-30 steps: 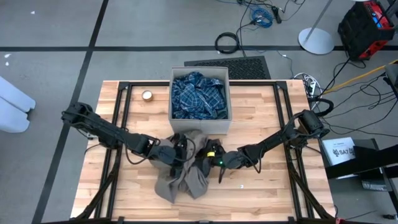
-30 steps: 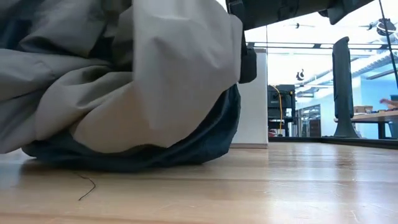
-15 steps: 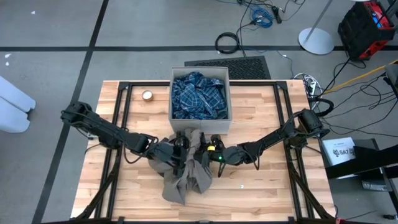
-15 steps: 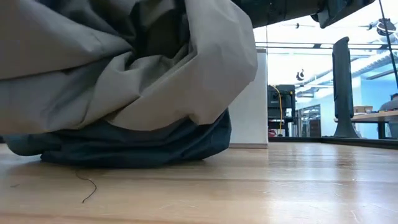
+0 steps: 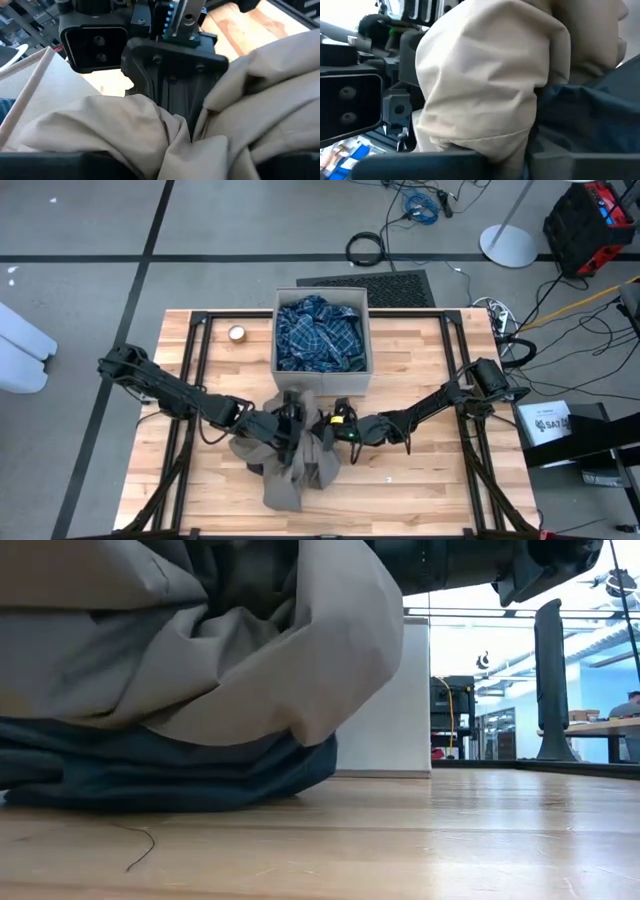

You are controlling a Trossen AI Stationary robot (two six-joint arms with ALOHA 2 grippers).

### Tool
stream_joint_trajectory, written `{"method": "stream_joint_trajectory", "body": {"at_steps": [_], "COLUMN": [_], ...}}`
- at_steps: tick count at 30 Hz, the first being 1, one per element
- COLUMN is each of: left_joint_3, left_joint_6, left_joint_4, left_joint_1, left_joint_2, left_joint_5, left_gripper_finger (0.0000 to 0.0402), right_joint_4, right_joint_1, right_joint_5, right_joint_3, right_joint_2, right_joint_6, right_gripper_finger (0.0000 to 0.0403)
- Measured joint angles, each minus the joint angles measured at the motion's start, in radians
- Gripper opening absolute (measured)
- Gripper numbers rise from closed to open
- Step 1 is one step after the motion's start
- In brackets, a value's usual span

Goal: Sort clothes
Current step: Put the brown jacket into the laundry bin

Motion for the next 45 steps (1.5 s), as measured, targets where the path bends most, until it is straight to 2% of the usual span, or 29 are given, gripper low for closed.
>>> {"method": "stream_joint_trajectory", "body": {"at_steps": [1, 8, 16, 25, 31, 34, 40, 45], "left_joint_3": [0.004, 0.064, 0.113, 0.121, 0.113, 0.086, 0.002, -0.103], "left_joint_6": [0.002, -0.056, -0.190, -0.258, -0.483, -0.544, -0.546, -0.546], "left_joint_4": [-0.021, -0.216, -0.615, -0.683, -0.863, -0.895, -0.887, -0.764], "left_joint_1": [-0.005, -0.055, -0.094, -0.132, -0.138, -0.138, -0.148, -0.147], "left_joint_2": [-0.006, -0.069, -0.199, -0.443, -0.600, -0.642, -0.668, -0.667], "left_joint_5": [-0.001, -0.022, -0.019, -0.030, -0.010, -0.001, 0.001, 0.003], "left_gripper_finger": [0.0188, 0.0189, 0.0187, 0.0188, 0.0188, 0.0188, 0.0188, 0.0187], "right_joint_4": [-0.001, 0.009, -0.013, -0.015, -0.006, -0.001, 0.006, -0.022], "right_joint_1": [0.000, -0.006, -0.006, -0.006, 0.014, 0.034, 0.044, 0.010], "right_joint_5": [-0.005, -0.049, -0.014, -0.035, -0.131, -0.160, -0.162, -0.165], "right_joint_3": [0.001, 0.013, 0.001, 0.002, 0.002, 0.002, 0.002, 0.039], "right_joint_2": [0.000, -0.004, -0.004, -0.022, -0.164, -0.267, -0.479, -0.611], "right_joint_6": [-0.006, -0.046, -0.070, -0.104, -0.285, -0.401, -0.607, -0.710], "right_gripper_finger": [0.0027, 0.0018, 0.0013, 0.0013, 0.0013, 0.0013, 0.0013, 0.0012]}}
